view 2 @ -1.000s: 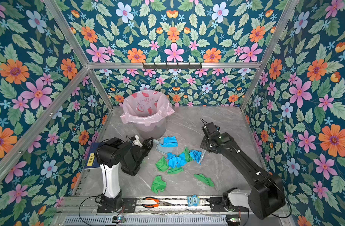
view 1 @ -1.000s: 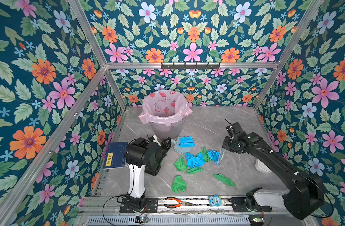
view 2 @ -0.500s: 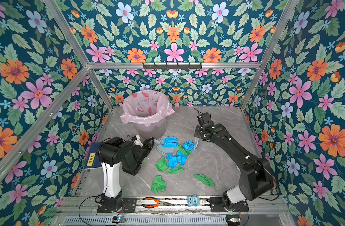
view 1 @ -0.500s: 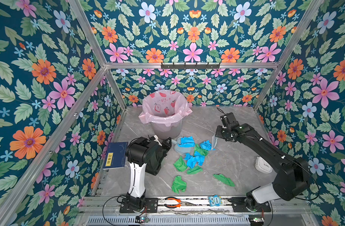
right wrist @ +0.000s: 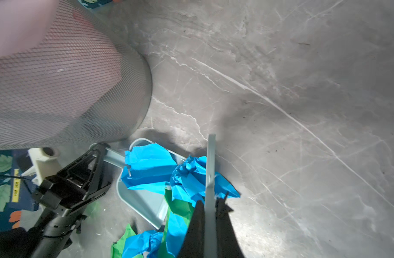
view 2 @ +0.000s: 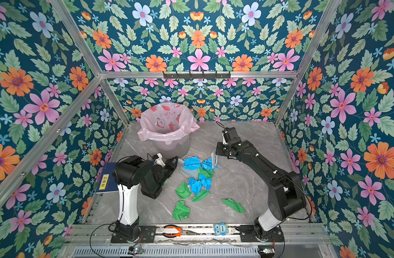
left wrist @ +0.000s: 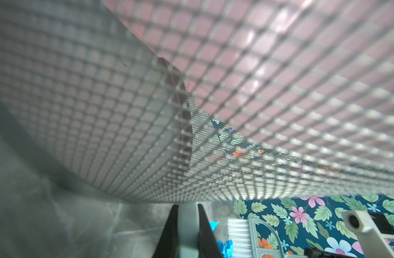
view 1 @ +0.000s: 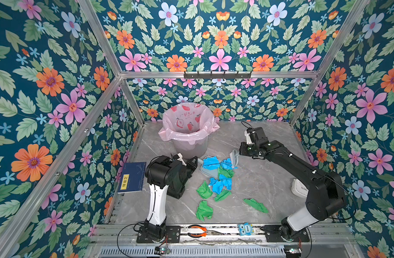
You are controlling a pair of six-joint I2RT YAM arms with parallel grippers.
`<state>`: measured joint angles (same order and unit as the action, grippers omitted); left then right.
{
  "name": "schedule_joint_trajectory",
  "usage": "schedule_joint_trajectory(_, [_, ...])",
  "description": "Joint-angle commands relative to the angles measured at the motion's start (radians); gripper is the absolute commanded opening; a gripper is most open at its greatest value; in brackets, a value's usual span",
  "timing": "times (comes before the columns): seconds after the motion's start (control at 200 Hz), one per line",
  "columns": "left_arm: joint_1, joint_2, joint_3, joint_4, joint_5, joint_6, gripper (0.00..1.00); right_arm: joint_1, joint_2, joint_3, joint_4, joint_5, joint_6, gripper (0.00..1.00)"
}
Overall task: Sweep away the paper scraps from the table
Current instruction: 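Sweep blue scraps with the right gripper's brush toward the dustpan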
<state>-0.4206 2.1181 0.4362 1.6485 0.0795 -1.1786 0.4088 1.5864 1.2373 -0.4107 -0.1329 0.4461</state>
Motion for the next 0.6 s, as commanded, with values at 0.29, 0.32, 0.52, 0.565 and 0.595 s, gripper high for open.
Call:
schedule_joint_trajectory(0.29, [-0.001,0.009,0.031,0.027,0.027,0.008,0.00,0.026,0.041,0.021,0.094,-0.099,0.015,0.00])
schedule_joint_trajectory(0.32, [-0.001,0.012,0.033,0.027,0.030,0.007,0.00,0.030,0.045,0.020,0.105,-0.104,0.017,0.00])
schedule_joint_trajectory(0.52, [-0.001,0.017,0.042,0.027,0.041,0.002,0.00,0.058,0.063,0.056,0.109,-0.101,0.026,0.00])
schedule_joint_trajectory(0.565, [-0.001,0.015,0.044,0.027,0.045,-0.001,0.00,0.063,0.100,0.064,0.109,-0.102,0.029,0.00])
schedule_joint_trajectory(0.595, [-0.001,0.014,0.045,0.027,0.046,-0.004,0.00,0.069,0.107,0.070,0.108,-0.100,0.029,0.00])
